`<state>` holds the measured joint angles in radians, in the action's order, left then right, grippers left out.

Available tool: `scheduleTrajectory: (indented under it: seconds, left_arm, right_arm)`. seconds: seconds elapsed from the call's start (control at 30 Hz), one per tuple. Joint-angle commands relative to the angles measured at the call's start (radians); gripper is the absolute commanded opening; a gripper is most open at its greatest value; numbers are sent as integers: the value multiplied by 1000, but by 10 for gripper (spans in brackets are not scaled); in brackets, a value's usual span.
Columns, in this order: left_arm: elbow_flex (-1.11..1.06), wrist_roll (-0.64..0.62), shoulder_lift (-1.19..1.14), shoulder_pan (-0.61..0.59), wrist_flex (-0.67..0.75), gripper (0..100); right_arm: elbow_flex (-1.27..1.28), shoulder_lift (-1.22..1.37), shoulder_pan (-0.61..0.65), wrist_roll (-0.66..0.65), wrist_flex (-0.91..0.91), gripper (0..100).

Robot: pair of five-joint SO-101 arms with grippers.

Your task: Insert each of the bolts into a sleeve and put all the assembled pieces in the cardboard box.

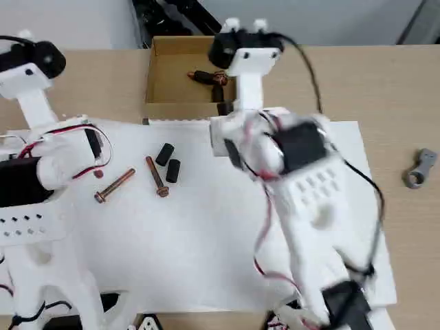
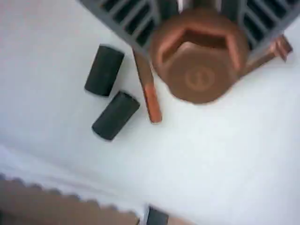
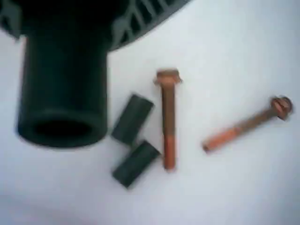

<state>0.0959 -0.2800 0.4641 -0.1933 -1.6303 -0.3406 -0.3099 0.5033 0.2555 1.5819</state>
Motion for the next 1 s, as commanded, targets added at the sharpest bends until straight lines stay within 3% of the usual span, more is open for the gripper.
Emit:
scheduleTrajectory:
  seconds: [0.0, 0.13, 0.27, 0.53, 0.73, 0.97]
  left_arm:
    - [10, -8, 32, 2, 107, 6]
    - [10, -8, 32, 11, 229, 6]
    - [10, -8, 48, 94, 318, 6]
    - [8, -3, 143, 304, 568, 6]
    - [8, -3, 141, 382, 598, 6]
    - [12, -2, 149, 540, 601, 6]
  right_arm:
    - [-2, -170, -2, -74, -21, 11]
    - [92, -303, -4, -169, -19, 11]
    - [361, -490, 12, -178, -76, 11]
    - [1043, -1017, 87, -184, -573, 2]
    - [1298, -1214, 116, -176, -774, 2]
    - [1425, -1260, 119, -176, -951, 2]
